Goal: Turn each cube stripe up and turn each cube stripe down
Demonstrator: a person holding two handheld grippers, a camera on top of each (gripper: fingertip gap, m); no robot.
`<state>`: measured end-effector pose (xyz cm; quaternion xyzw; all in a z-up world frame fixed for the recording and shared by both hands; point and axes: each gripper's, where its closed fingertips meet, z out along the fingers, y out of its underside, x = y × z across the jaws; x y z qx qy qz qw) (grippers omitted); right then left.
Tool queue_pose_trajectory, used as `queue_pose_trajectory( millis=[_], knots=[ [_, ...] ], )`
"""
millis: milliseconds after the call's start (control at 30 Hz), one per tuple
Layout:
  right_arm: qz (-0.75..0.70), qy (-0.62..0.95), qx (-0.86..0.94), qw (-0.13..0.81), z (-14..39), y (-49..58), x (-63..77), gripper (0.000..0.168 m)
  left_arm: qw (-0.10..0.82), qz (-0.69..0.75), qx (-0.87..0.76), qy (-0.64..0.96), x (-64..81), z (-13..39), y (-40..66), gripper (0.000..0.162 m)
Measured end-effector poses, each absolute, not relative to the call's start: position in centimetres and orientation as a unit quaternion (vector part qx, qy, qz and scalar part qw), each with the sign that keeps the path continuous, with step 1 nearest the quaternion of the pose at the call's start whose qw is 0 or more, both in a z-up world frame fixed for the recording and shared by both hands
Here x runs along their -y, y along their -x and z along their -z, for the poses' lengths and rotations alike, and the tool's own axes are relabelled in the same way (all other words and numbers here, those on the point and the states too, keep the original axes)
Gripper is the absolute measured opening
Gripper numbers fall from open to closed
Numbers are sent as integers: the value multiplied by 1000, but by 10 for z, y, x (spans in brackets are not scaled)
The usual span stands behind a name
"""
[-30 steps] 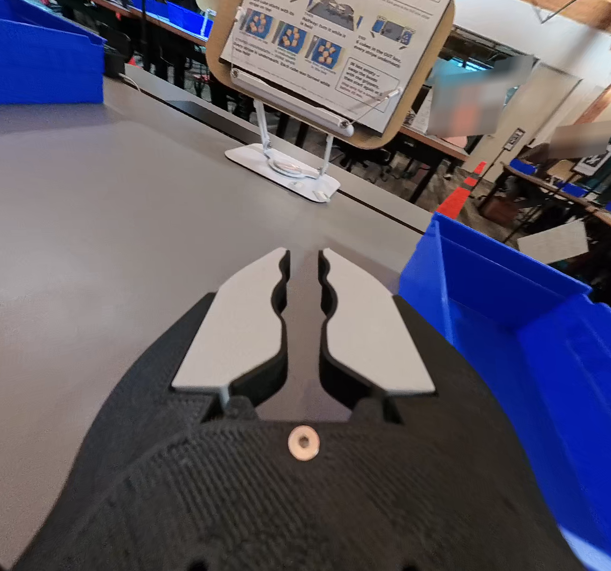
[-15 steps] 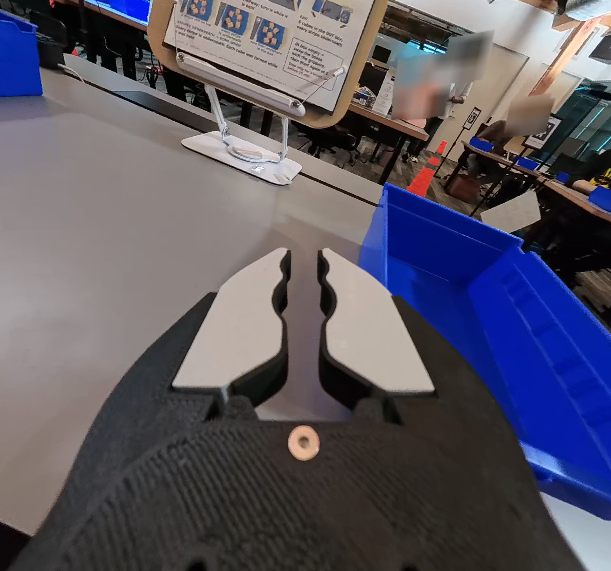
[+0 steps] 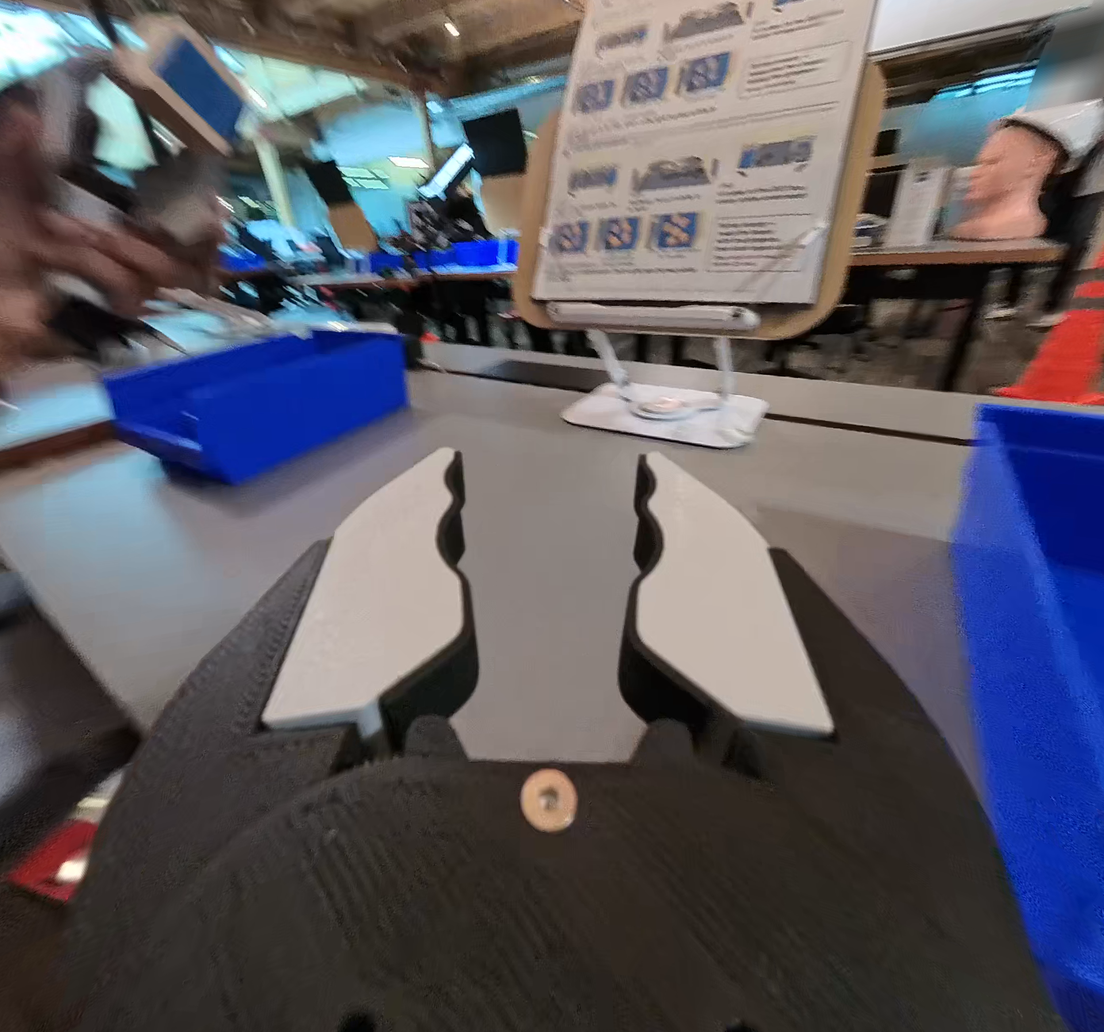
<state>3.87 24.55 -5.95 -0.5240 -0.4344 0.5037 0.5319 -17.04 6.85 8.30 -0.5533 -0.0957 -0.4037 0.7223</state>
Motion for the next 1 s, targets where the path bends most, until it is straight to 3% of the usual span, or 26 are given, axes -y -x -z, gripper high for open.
queue_pose_trajectory(
  millis=[100,200,333,500,767,867,1000],
  knots=[
    [-554,495,435,509,47,-36,-224,60,684,456,44,568,-120,-53,110,45],
    [-489,435,483,582,44,-37,-209,67,615,539,32,574,-153,-15,58,45],
    [-459,380,513,618,41,-41,-191,60,515,677,79,520,-170,15,27,45],
    [-460,374,524,611,44,-39,-188,61,431,738,113,507,-173,48,12,46],
    [-456,376,547,593,54,-31,-174,60,398,754,43,520,-162,43,-26,47],
    [-446,371,555,596,57,-29,-173,44,378,748,43,543,-164,54,-39,47],
    [-446,373,557,593,52,-30,-175,44,377,759,56,528,-168,52,-39,46]
  ],
)
